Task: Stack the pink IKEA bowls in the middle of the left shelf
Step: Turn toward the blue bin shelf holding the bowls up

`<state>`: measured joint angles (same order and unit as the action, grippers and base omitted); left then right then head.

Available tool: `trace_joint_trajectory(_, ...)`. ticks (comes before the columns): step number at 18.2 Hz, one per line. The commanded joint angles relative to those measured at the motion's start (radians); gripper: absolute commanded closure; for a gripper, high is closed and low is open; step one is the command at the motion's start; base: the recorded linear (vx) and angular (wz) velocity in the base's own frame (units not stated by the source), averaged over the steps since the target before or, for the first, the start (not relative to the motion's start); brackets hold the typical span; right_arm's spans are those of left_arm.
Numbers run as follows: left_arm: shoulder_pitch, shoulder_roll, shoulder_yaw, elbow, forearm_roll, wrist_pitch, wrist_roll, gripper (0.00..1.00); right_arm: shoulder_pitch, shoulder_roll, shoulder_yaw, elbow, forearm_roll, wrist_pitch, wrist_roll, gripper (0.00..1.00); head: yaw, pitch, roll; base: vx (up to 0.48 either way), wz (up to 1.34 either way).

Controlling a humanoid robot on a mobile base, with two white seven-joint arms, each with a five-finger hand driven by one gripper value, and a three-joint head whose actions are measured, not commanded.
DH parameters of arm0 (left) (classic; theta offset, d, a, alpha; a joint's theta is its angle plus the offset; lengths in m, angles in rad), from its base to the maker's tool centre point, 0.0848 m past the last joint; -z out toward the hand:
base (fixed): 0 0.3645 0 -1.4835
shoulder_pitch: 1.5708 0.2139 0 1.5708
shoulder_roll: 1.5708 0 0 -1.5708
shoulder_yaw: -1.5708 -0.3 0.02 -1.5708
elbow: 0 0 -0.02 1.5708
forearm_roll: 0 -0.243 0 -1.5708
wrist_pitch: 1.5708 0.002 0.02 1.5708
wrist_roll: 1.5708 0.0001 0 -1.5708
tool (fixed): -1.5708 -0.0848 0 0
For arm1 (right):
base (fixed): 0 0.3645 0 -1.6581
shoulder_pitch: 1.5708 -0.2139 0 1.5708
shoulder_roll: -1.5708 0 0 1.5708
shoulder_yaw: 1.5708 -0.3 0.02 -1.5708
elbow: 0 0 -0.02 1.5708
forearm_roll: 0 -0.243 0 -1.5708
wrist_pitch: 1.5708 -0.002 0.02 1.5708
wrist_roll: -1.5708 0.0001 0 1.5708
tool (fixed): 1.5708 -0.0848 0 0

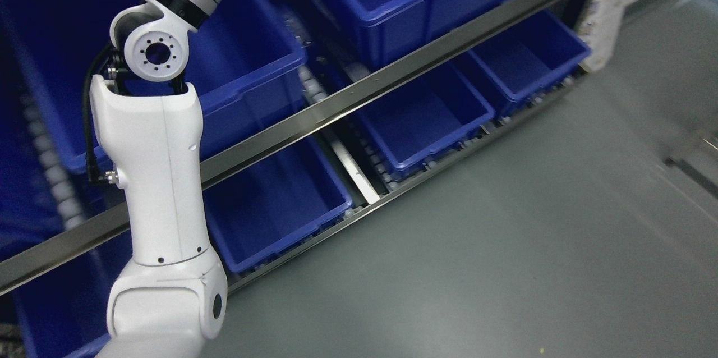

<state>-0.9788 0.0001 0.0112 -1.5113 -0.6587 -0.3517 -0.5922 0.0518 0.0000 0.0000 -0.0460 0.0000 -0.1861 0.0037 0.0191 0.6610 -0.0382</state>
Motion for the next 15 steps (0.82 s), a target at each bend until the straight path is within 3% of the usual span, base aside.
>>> trace_joint_trajectory(1,-0.055,0.017,-0.097,-0.015,0.03,0.0,0.008,0.97,0.0,-0.017,-0.011,0.0,0.008,0.0,0.001,0.0,0.0,0.0,0.0,-0.128,1.39)
trace_joint_trajectory(8,-0.055,0.017,-0.093,-0.009,0.016,0.032,-0.02,0.97,0.0,-0.017,-0.011,0.0,0.008,0.0,0.001,0.0,0.0,0.0,0.0,-0.019,0.56)
trace_joint_trajectory(11,0.038,0.018,-0.047,0.026,-0.025,0.06,-0.078,0.97,0.0,-0.017,-0.011,0.0,0.008,0.0,0.001,0.0,0.0,0.0,0.0,-0.001,0.0)
trace_joint_trajectory(15,0.149,0.231,-0.007,0.078,-0.048,0.082,-0.08,0.96,0.0,-0.017,-0.011,0.0,0.008,0.0,0.001,0.0,0.0,0.0,0.0,-0.006,-0.03)
